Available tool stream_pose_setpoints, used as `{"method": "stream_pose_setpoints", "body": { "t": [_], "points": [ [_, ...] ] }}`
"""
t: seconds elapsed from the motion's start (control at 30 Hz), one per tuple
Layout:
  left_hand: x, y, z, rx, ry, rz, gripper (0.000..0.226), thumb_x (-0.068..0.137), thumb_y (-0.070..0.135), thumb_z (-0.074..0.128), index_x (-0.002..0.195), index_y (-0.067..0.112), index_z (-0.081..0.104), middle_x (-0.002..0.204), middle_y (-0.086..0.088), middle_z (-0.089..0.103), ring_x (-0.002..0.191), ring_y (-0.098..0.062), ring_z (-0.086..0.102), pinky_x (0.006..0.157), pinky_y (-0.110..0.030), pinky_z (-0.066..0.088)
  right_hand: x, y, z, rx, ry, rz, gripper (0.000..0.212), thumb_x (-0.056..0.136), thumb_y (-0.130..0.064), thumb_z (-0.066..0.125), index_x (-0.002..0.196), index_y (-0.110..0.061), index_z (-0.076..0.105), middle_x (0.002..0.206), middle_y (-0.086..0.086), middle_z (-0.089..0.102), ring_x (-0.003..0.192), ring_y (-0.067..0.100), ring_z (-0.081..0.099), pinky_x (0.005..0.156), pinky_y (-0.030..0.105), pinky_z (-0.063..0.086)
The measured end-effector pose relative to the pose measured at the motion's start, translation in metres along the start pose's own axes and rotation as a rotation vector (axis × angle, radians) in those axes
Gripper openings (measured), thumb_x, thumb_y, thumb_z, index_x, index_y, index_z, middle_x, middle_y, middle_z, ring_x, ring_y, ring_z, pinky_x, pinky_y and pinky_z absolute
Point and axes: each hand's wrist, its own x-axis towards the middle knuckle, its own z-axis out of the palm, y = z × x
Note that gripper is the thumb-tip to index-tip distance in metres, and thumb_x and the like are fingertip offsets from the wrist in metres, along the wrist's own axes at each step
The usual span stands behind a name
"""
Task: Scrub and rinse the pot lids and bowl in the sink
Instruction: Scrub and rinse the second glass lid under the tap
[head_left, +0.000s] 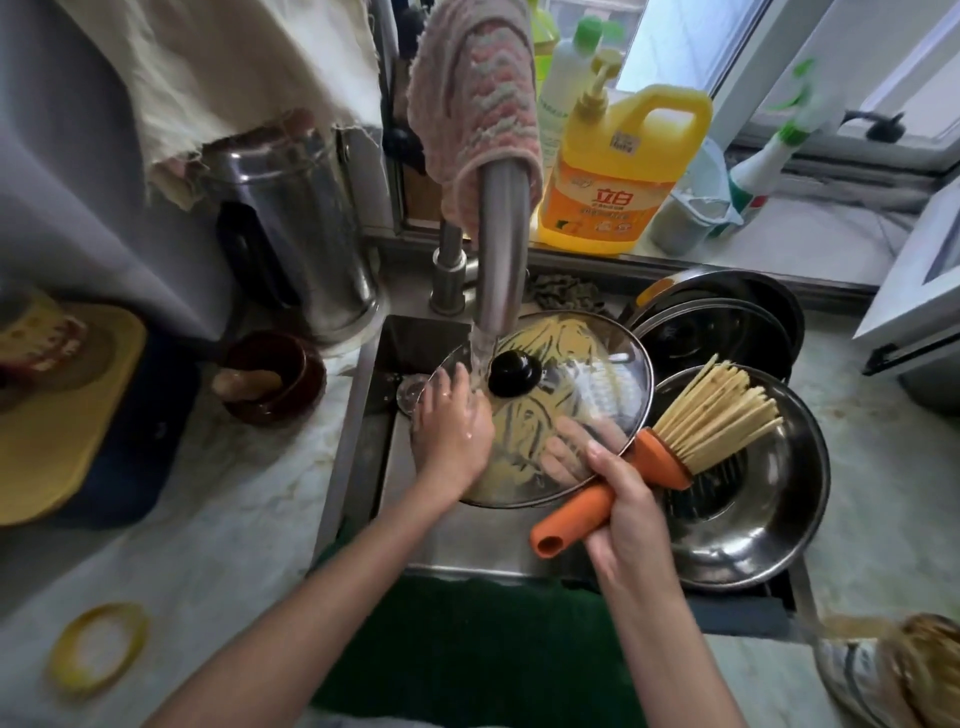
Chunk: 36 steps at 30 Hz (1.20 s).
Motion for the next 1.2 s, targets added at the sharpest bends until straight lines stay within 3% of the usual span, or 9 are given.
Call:
{"method": "stream_pose_setpoints", "body": {
  "t": [0.1, 0.23, 0.43, 0.57, 0.73, 0.9, 1.0, 1.1, 1.2],
  "points": [
    [-0.028, 0.005, 0.016, -0.048, 0.008, 0.178, 0.064, 0.092, 0.039, 0.014, 0.151, 0.015, 0.016, 0.159, 0.0, 0.009, 0.147, -0.017, 0.005, 0.12, -0.039, 0.008, 0.002, 0.0, 0.004, -0.017, -0.005, -0.002, 0.033, 0.089, 0.004, 0.046, 0.119, -0.004, 0.059, 0.108, 0.021, 0.069, 0.097, 0.03, 0.068, 0.08, 0.037, 0.057],
    [0.043, -0.018, -0.009, -0.288, -0.017, -0.063, 0.046, 0.101, 0.019, 0.028, 0.145, 0.007, 0.035, 0.152, -0.012, 0.033, 0.141, -0.024, 0.029, 0.114, -0.038, 0.023, -0.001, -0.009, 0.003, -0.058, -0.036, -0.001, 0.03, 0.09, 0.006, 0.042, 0.111, -0.004, 0.061, 0.1, 0.022, 0.071, 0.084, 0.027, 0.071, 0.072, 0.033, 0.06],
    [-0.033, -0.02, 0.018, -0.272, 0.037, 0.278, 0.053, 0.095, 0.03, 0.023, 0.147, 0.02, 0.023, 0.156, 0.004, 0.021, 0.145, -0.009, 0.013, 0.12, -0.033, 0.01, 0.001, -0.016, -0.002, -0.095, -0.048, 0.063, 0.03, 0.09, 0.008, 0.042, 0.11, -0.003, 0.061, 0.1, 0.022, 0.071, 0.078, 0.025, 0.071, 0.065, 0.029, 0.06],
    [0.038, -0.055, 0.007, -0.417, -0.034, 0.052, 0.048, 0.099, 0.027, 0.024, 0.147, 0.02, 0.03, 0.155, 0.001, 0.026, 0.144, -0.014, 0.022, 0.119, -0.035, 0.017, -0.001, -0.025, -0.008, -0.133, -0.113, 0.097, 0.032, 0.09, 0.009, 0.039, 0.111, 0.0, 0.06, 0.097, 0.025, 0.07, 0.074, 0.025, 0.071, 0.066, 0.03, 0.06],
    [-0.031, -0.05, 0.033, -0.429, 0.013, 0.269, 0.047, 0.097, 0.027, 0.021, 0.139, 0.046, 0.015, 0.156, 0.014, 0.015, 0.145, 0.0, 0.009, 0.119, -0.024, 0.008, 0.002, -0.024, -0.011, -0.188, -0.162, 0.14, 0.034, 0.087, 0.01, 0.042, 0.116, 0.003, 0.059, 0.102, 0.027, 0.068, 0.076, 0.026, 0.071, 0.065, 0.03, 0.06],
    [0.045, -0.055, 0.007, -0.558, -0.125, 0.052, 0.042, 0.104, 0.016, 0.025, 0.146, 0.012, 0.028, 0.155, -0.008, 0.025, 0.145, -0.017, 0.02, 0.114, -0.02, 0.013, 0.007, -0.031, -0.012, -0.302, -0.296, 0.204, 0.042, 0.076, 0.003, 0.053, 0.117, 0.003, 0.059, 0.107, 0.031, 0.066, 0.082, 0.03, 0.07, 0.068, 0.031, 0.059],
    [0.068, -0.038, 0.002, -0.538, -0.292, 0.09, 0.047, 0.1, 0.022, 0.033, 0.142, 0.0, 0.035, 0.149, -0.022, 0.034, 0.141, -0.03, 0.03, 0.118, -0.042, 0.018, 0.007, -0.026, -0.007, -0.352, -0.341, 0.231, 0.042, 0.075, 0.003, 0.054, 0.117, 0.006, 0.058, 0.106, 0.032, 0.065, 0.08, 0.031, 0.07, 0.068, 0.033, 0.06],
    [0.078, -0.029, -0.008, -0.406, -0.381, 0.198, 0.066, 0.094, 0.046, 0.03, 0.146, 0.006, 0.029, 0.154, -0.017, 0.025, 0.144, -0.029, 0.021, 0.118, -0.05, 0.014, 0.014, -0.019, 0.003, -0.38, -0.338, 0.206, 0.041, 0.074, 0.003, 0.056, 0.114, 0.008, 0.059, 0.103, 0.033, 0.066, 0.078, 0.032, 0.07, 0.068, 0.035, 0.06],
    [0.064, -0.024, -0.026, -0.419, -0.405, 0.167, 0.05, 0.104, 0.032, 0.024, 0.15, 0.016, 0.013, 0.159, -0.004, 0.009, 0.147, -0.019, 0.005, 0.12, -0.04, 0.004, 0.018, -0.011, 0.008, -0.39, -0.352, 0.184, 0.037, 0.075, 0.004, 0.057, 0.112, 0.007, 0.06, 0.101, 0.031, 0.067, 0.082, 0.033, 0.069, 0.067, 0.034, 0.059]
  ]
}}
